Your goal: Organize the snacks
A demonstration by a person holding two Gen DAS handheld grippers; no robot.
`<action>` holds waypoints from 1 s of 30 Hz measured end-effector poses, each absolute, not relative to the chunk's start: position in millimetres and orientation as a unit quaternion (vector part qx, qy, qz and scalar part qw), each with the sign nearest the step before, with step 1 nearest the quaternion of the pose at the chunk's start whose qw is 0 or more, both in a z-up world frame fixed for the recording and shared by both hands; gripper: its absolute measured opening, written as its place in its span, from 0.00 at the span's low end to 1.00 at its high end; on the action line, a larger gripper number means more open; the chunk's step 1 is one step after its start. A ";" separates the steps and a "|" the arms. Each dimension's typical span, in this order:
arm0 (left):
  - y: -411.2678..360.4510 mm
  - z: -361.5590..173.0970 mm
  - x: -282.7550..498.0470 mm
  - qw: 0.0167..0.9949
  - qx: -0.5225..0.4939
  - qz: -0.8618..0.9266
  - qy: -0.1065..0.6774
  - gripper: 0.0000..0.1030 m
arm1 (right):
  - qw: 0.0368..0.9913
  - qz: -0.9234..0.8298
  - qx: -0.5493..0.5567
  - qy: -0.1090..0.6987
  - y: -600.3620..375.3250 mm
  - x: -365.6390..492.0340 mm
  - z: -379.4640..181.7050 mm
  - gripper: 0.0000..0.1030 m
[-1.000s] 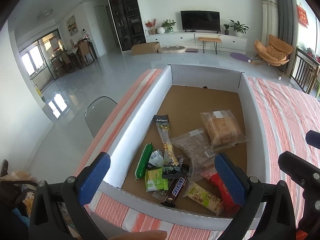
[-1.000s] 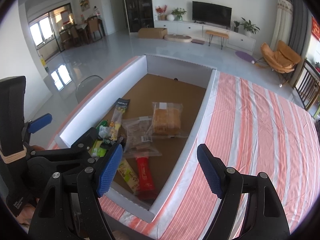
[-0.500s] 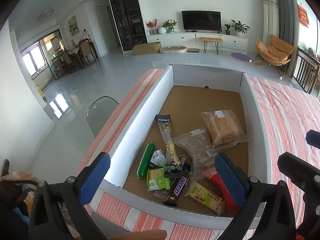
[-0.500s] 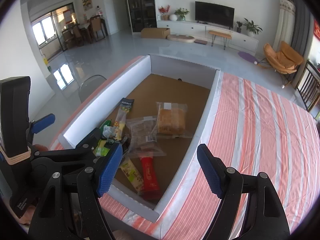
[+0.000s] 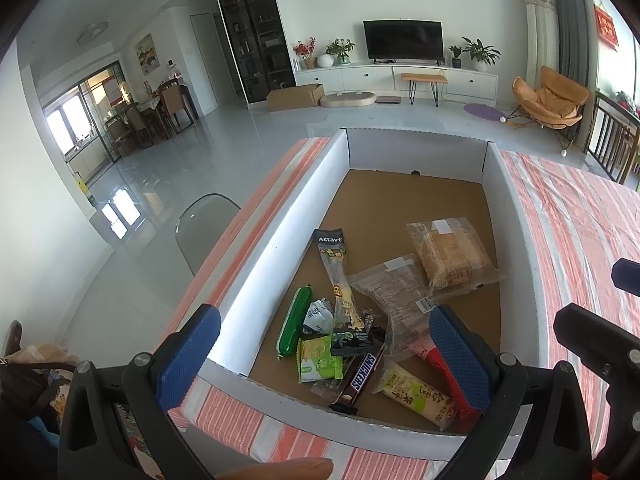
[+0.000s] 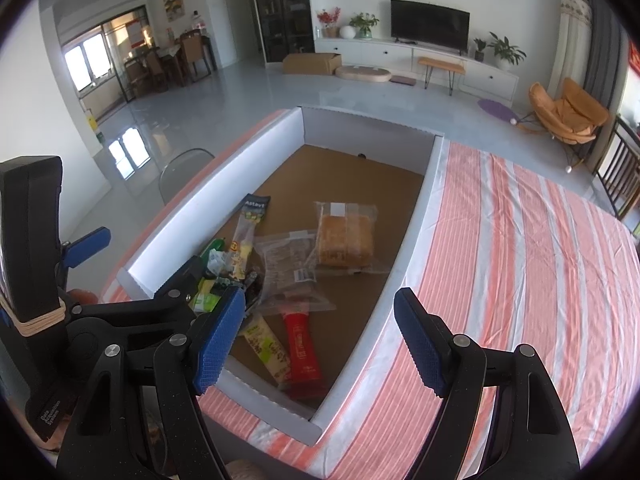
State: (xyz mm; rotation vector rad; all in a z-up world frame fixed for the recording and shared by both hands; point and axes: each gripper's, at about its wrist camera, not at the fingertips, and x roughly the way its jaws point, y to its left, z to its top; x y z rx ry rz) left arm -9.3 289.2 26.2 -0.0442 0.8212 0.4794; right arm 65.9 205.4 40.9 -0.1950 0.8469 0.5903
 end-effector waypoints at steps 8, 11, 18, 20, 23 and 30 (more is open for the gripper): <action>291.1 22.6 -7.6 0.887 -0.024 0.226 0.401 1.00 | 0.862 0.283 -0.092 0.411 206.7 67.2 37.5 0.78; 291.1 22.2 -6.9 0.887 -0.024 0.225 0.402 1.00 | 0.860 0.284 -0.092 0.413 207.5 67.3 36.4 0.78; 293.2 20.2 -5.0 0.885 -0.029 0.224 0.407 1.00 | 0.858 0.287 -0.093 0.415 209.4 68.0 35.7 0.78; 293.5 18.5 -4.3 0.884 -0.029 0.224 0.409 1.00 | 0.858 0.287 -0.093 0.416 209.5 68.5 34.9 0.78; 293.6 17.0 -3.7 0.884 -0.030 0.222 0.411 1.00 | 0.857 0.287 -0.092 0.418 210.0 68.9 34.2 0.78; 294.0 16.9 -4.4 0.884 -0.031 0.224 0.410 1.00 | 0.857 0.288 -0.093 0.418 211.5 69.8 33.9 0.78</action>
